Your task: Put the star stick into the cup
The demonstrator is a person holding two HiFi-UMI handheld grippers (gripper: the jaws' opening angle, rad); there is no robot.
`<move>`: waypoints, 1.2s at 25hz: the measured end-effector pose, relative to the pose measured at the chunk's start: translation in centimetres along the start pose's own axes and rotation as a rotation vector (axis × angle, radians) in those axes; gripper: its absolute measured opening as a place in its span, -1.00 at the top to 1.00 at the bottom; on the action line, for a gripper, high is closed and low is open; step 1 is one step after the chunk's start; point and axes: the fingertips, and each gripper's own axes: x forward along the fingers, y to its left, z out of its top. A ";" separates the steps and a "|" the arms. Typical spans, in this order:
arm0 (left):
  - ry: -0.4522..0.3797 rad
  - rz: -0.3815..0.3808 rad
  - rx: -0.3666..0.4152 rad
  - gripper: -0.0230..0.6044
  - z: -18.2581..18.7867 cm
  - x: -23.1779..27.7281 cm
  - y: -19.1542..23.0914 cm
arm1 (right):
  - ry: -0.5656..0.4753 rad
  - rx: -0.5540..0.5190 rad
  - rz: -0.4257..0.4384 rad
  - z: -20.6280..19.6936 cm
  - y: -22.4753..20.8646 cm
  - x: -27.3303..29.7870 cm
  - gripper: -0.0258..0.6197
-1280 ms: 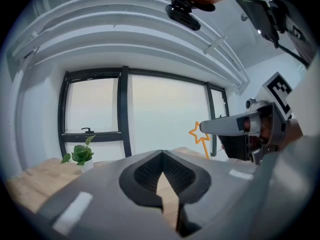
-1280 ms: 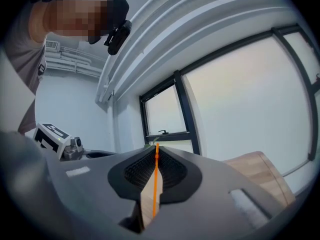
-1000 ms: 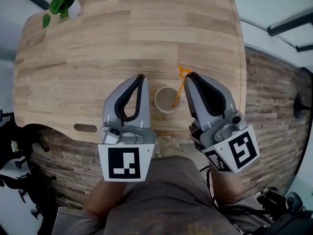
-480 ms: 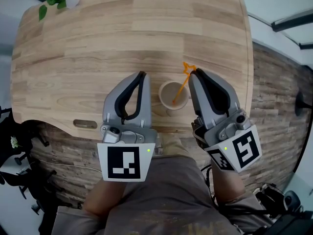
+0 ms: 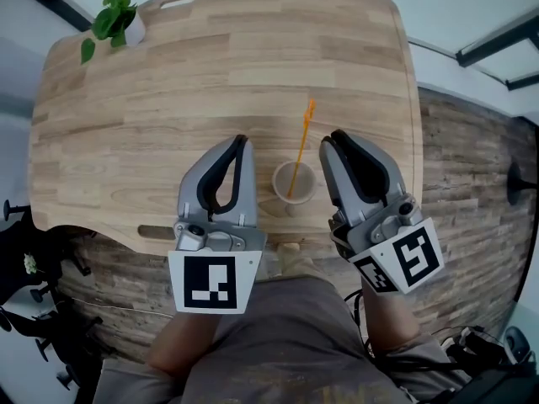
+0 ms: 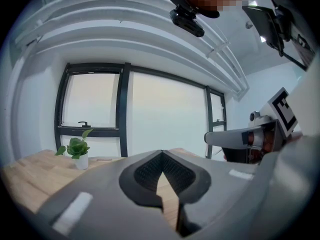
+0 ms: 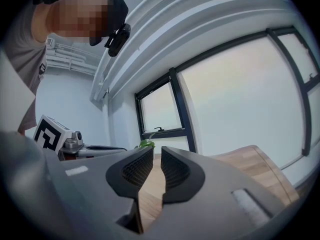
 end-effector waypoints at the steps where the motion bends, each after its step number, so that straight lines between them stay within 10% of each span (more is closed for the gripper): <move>1: -0.012 -0.001 -0.003 0.93 0.5 -0.1 0.0 | -0.014 -0.009 -0.001 0.7 0.1 -0.1 0.68; 15: -0.207 0.020 0.067 0.93 11.8 -1.7 0.6 | -0.197 -0.196 -0.067 12.5 1.8 -0.4 0.85; 30: -0.293 0.027 0.106 0.93 15.0 -0.8 0.6 | -0.211 -0.310 -0.071 14.9 2.3 0.6 0.85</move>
